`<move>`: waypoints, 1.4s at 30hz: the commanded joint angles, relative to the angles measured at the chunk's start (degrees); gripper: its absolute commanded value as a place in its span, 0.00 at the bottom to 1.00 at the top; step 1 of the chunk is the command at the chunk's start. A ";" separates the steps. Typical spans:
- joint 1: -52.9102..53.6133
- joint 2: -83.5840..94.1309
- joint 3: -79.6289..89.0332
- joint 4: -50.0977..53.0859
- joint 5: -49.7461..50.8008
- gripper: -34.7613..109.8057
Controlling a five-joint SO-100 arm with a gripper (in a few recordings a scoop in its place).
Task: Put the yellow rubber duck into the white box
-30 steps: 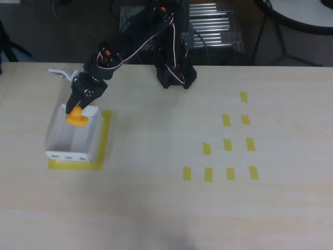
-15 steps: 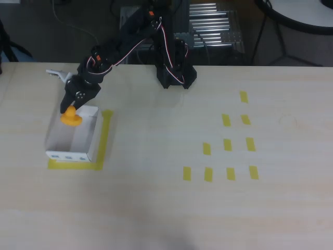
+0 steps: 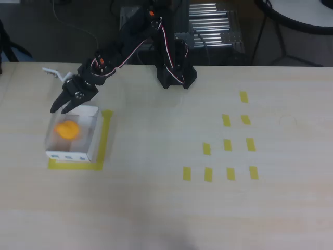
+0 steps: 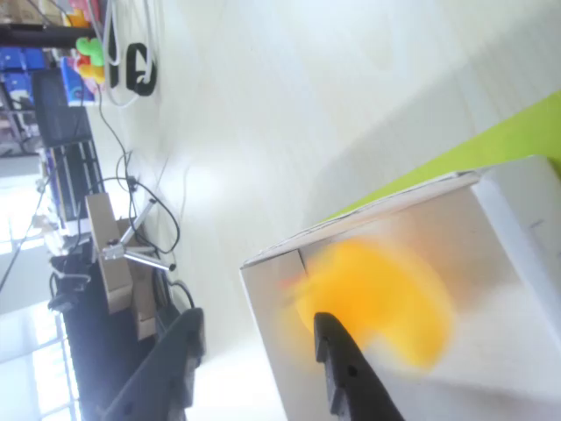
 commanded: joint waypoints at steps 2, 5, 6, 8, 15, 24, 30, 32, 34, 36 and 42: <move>-0.62 1.41 1.58 -6.77 -1.58 0.39; -1.05 1.93 1.93 -7.38 -1.58 0.39; -1.32 2.55 1.93 -7.12 -1.49 0.39; -2.46 5.10 1.67 -5.27 -0.26 0.39; -13.01 27.60 -7.56 19.25 3.78 0.24; -38.14 65.48 3.08 42.36 24.26 0.24; -50.19 86.92 25.84 57.13 29.36 0.24; -51.50 91.49 33.57 57.48 29.62 0.24; -52.21 95.27 39.90 58.10 29.27 0.24; -52.47 98.17 44.03 60.21 29.18 0.24; -53.79 100.90 50.10 65.39 29.27 0.24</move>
